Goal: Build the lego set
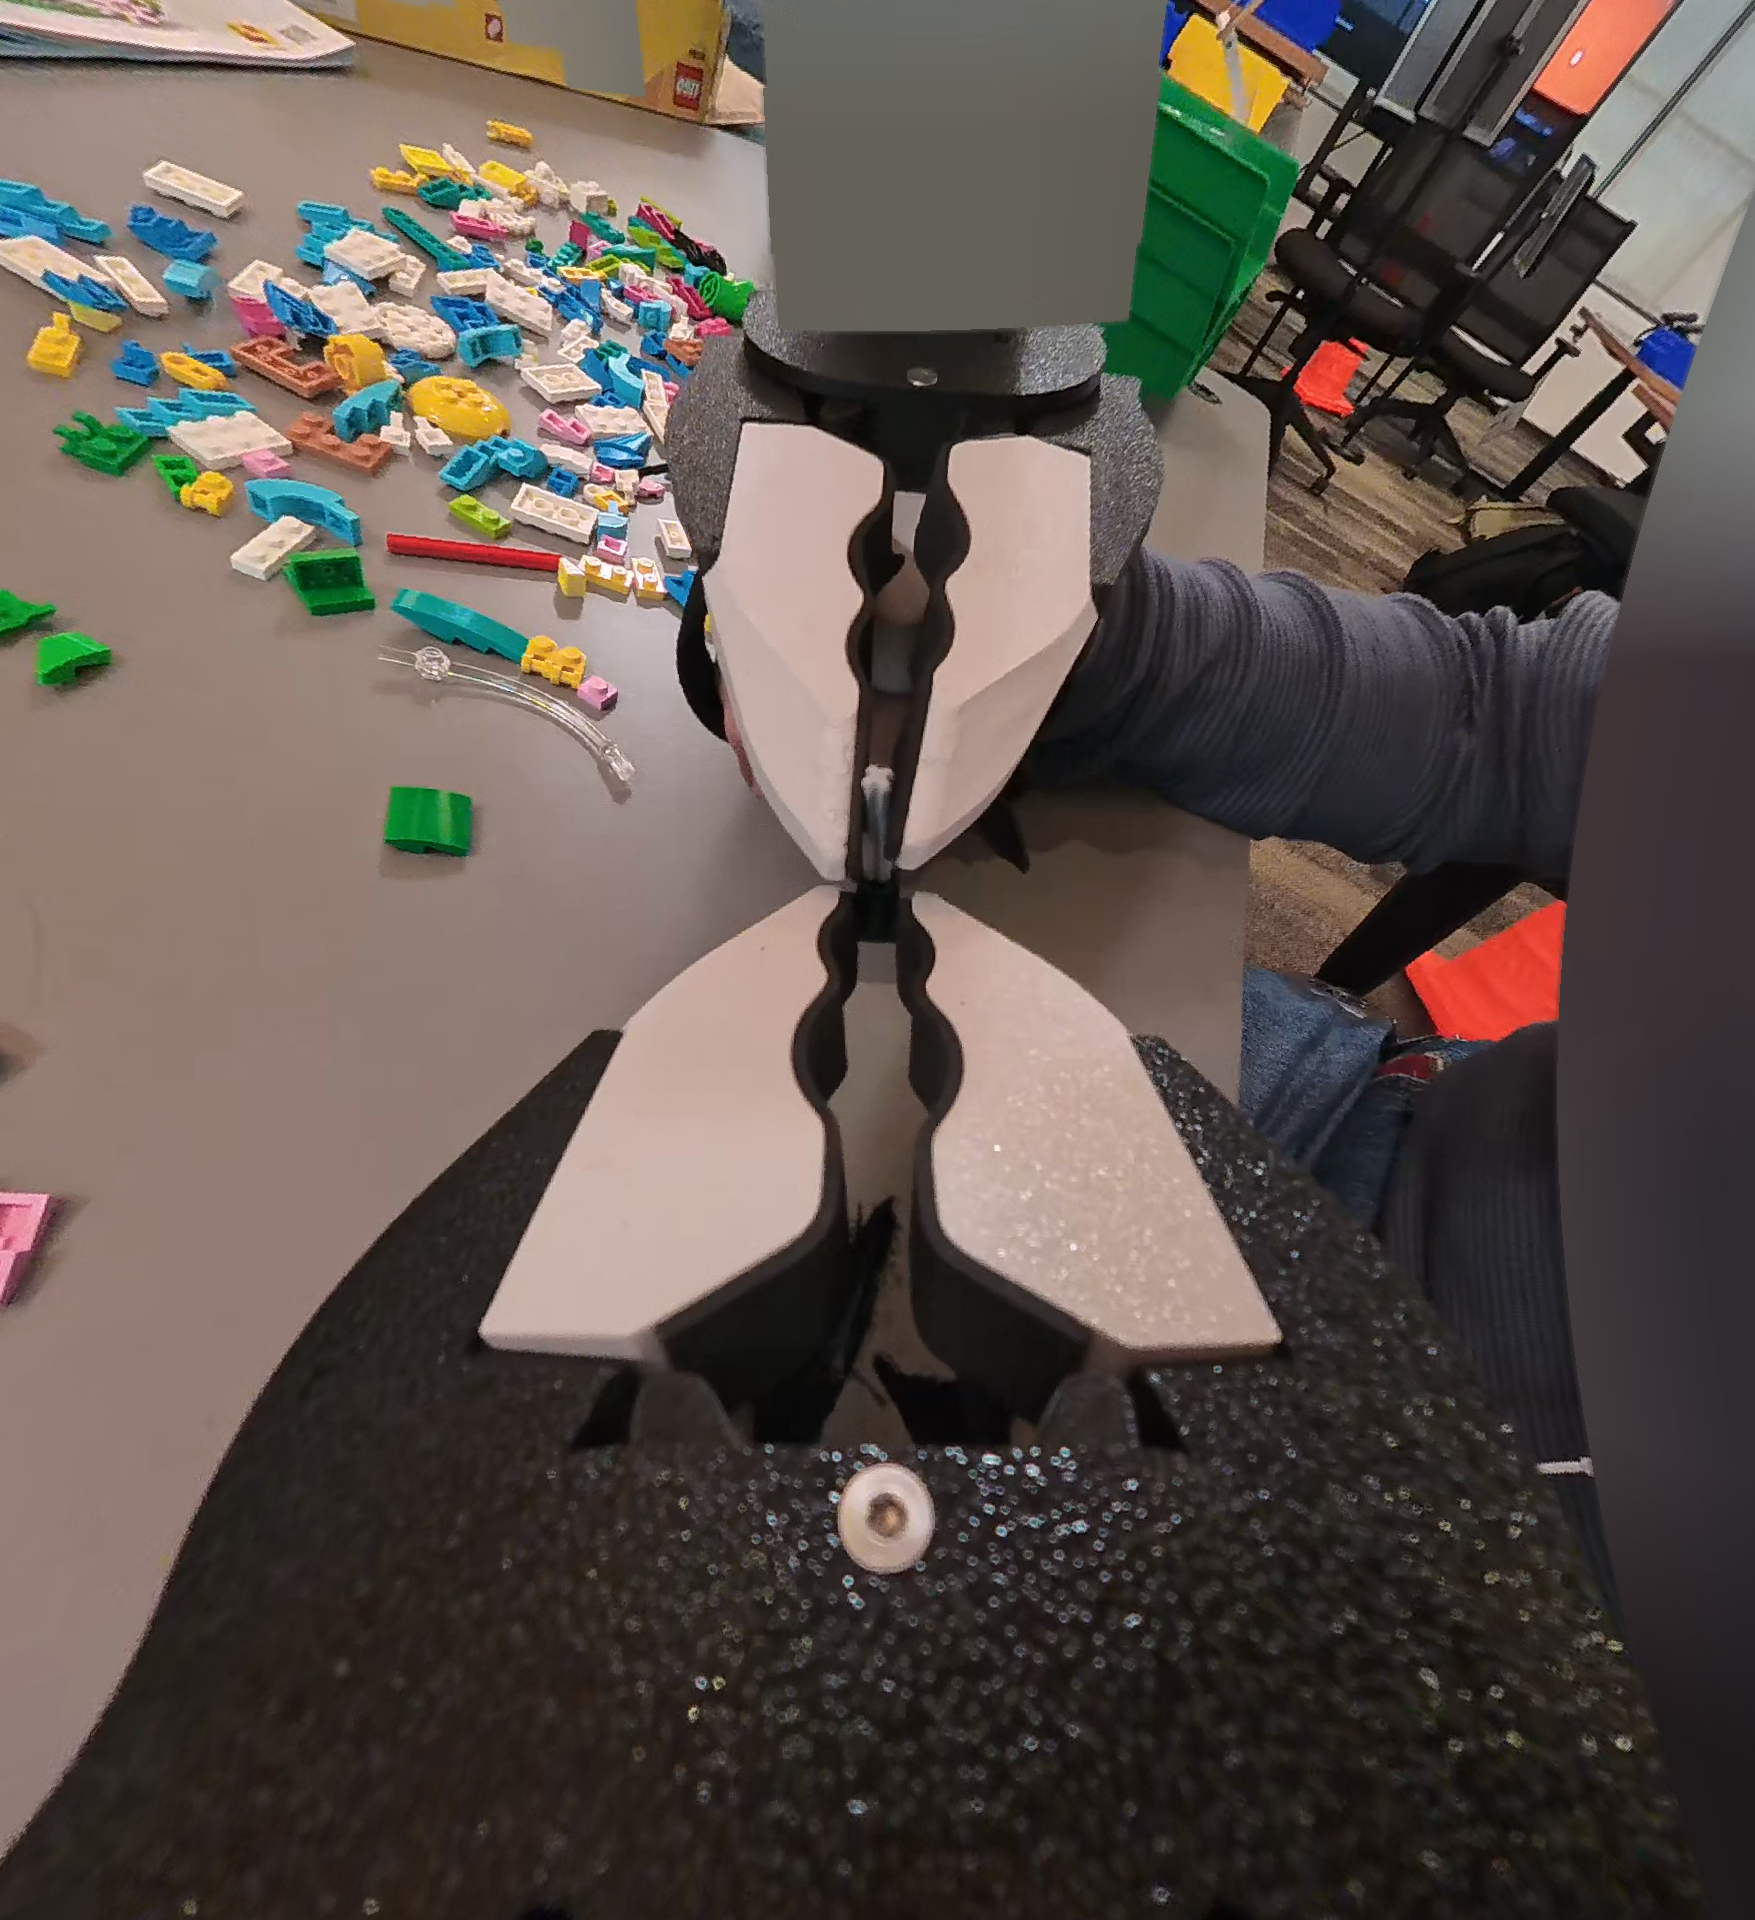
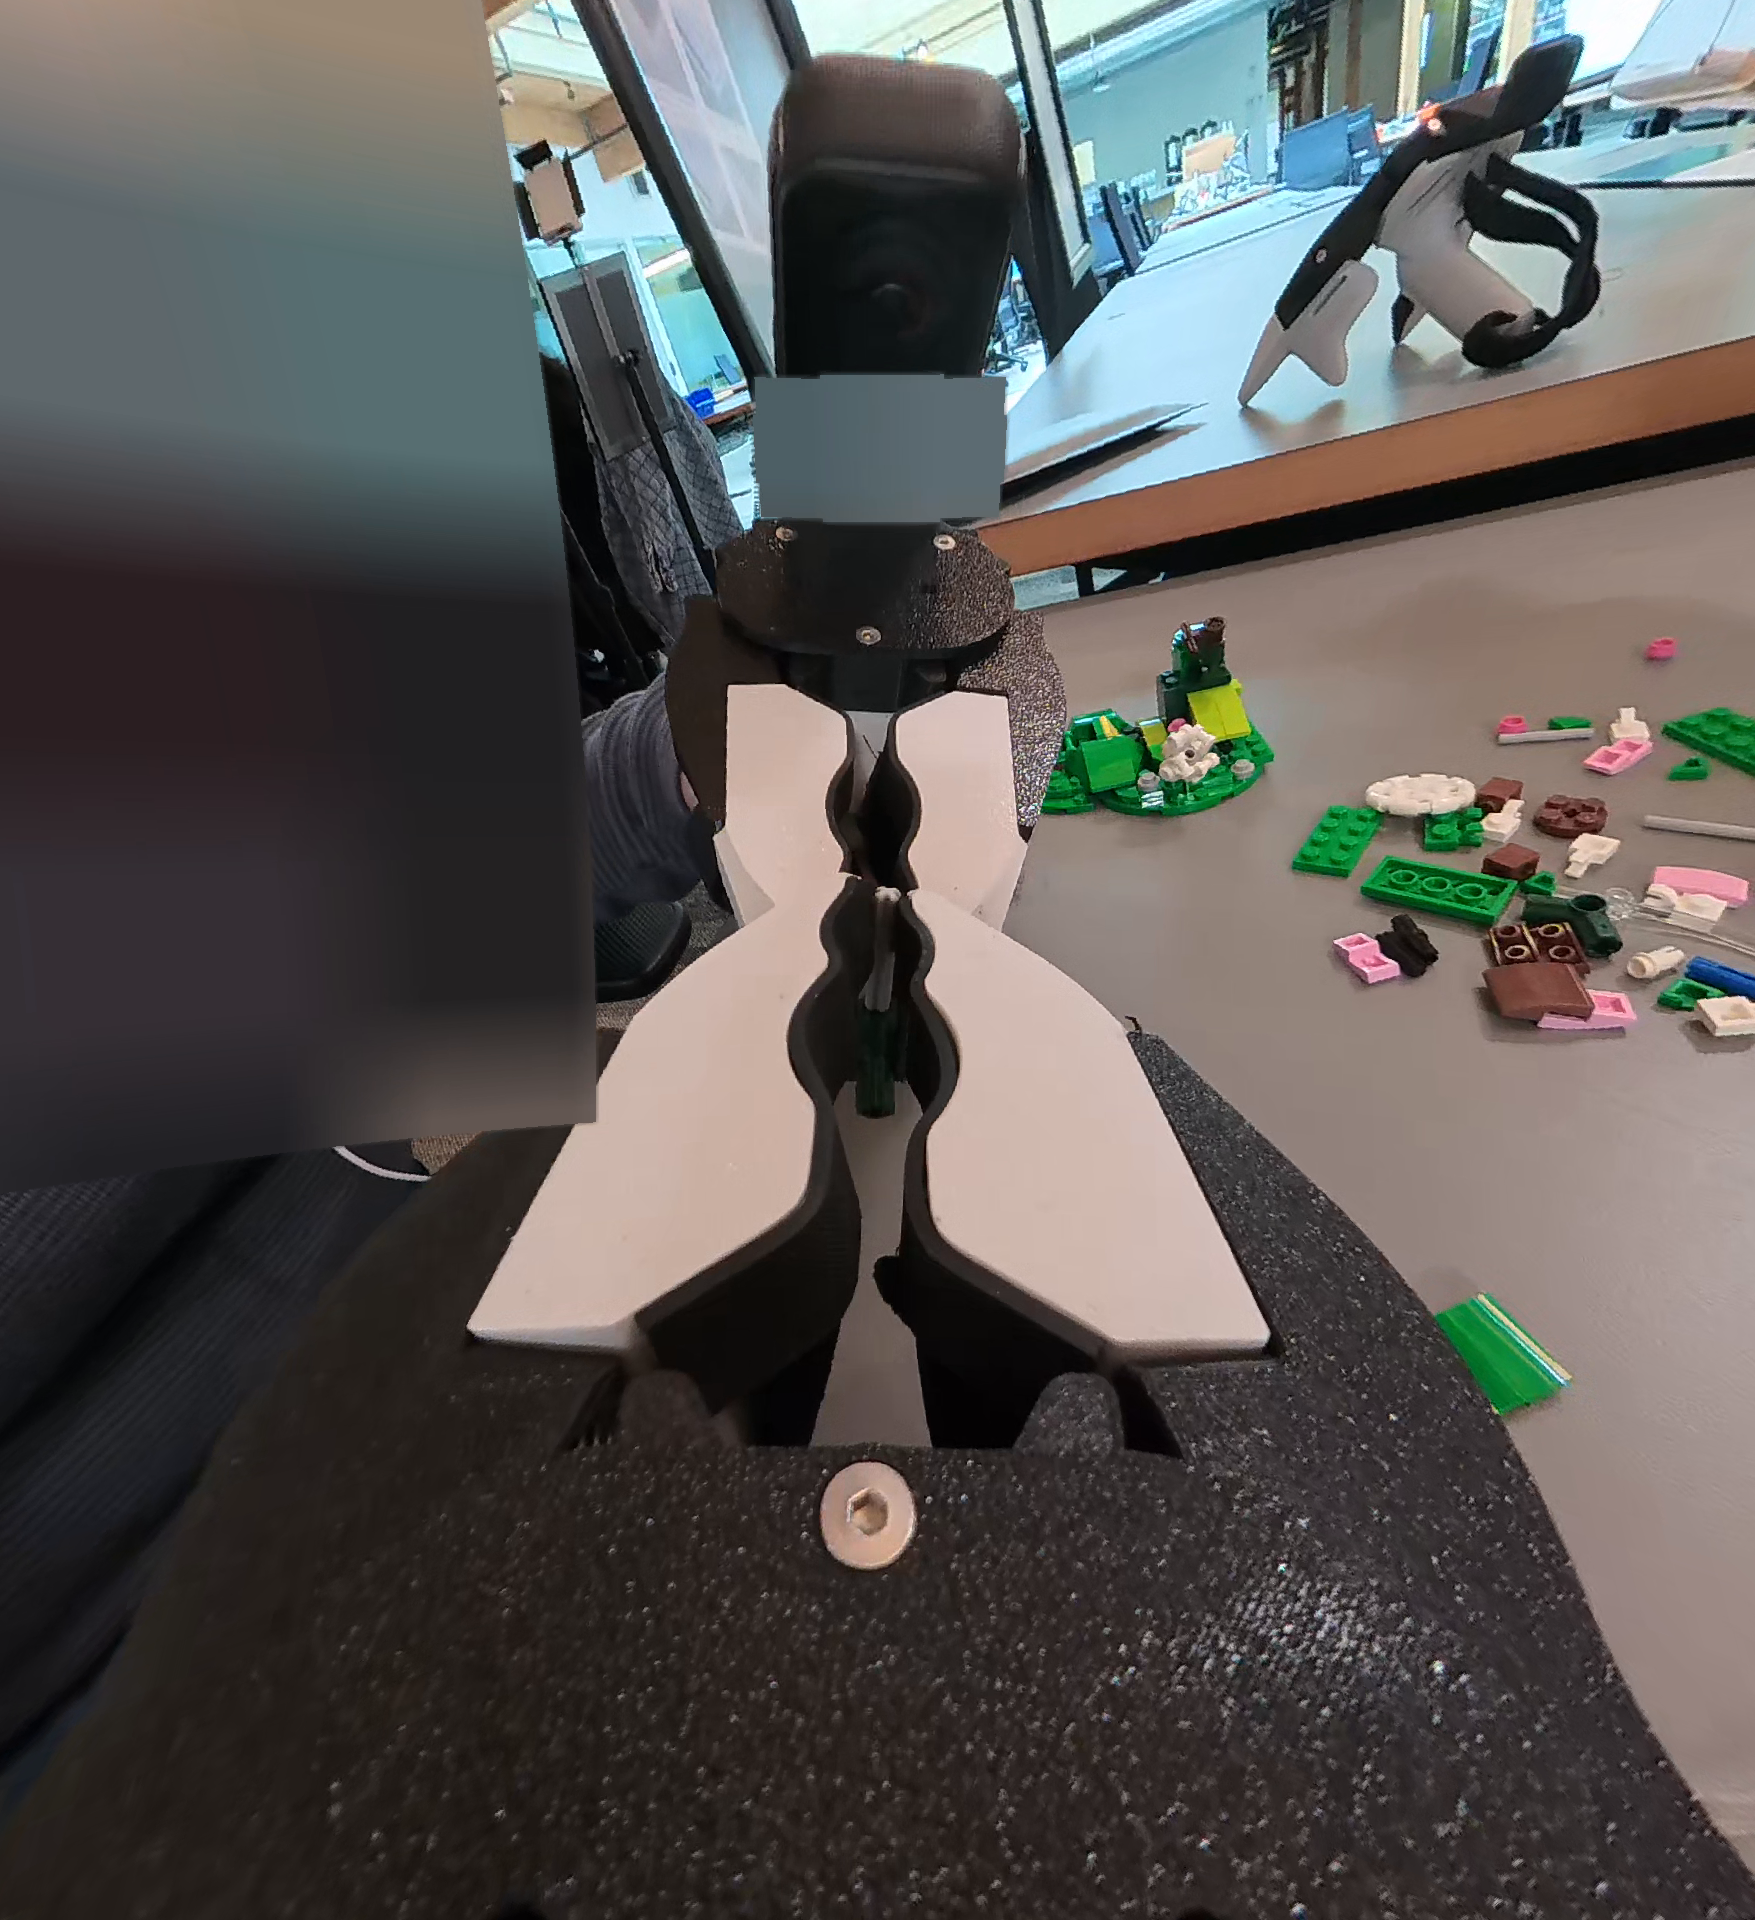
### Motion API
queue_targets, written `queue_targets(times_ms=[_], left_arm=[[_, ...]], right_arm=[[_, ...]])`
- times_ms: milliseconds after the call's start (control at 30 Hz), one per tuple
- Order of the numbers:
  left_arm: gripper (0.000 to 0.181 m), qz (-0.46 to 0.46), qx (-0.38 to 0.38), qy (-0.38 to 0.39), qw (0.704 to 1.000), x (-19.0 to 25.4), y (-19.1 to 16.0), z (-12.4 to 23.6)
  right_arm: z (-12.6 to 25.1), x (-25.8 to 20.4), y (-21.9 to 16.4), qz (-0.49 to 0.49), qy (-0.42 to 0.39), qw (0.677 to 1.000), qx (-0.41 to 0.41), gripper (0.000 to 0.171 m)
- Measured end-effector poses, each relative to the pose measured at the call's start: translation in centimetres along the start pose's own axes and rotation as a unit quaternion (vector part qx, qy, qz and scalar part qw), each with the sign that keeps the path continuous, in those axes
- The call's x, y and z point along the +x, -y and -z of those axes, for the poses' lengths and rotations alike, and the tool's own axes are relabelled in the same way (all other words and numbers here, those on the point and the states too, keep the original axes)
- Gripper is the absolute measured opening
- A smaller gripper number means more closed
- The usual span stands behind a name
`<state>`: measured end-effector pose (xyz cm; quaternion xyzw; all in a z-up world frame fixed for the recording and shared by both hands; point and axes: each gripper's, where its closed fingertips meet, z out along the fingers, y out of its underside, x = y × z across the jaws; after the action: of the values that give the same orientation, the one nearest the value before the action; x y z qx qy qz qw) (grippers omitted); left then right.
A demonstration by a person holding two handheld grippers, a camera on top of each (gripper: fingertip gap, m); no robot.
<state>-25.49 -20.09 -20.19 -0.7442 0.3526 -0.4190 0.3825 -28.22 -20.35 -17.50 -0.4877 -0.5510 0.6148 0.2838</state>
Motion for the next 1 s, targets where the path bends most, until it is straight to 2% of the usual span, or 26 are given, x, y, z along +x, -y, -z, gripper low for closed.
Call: queue_targets(times_ms=[467,700,1000], left_arm=[[0.007,0.007,0.021,-0.004,1.000,-0.2,0.1,-0.2],[0.007,-0.047,0.024,-0.065,0.996,2.1,0.4,0.0],[0.007,-0.061,0.025,-0.111,0.992,3.9,0.5,0.0]], right_arm=[[0.1,0.3,0.0,0.022,-0.013,1.000,0.001,0.004],[0.2,-2.1,0.6,0.022,0.073,0.997,0.025,0.004],[0.5,-4.0,0.8,0.036,0.129,0.990,0.035,0.004]])
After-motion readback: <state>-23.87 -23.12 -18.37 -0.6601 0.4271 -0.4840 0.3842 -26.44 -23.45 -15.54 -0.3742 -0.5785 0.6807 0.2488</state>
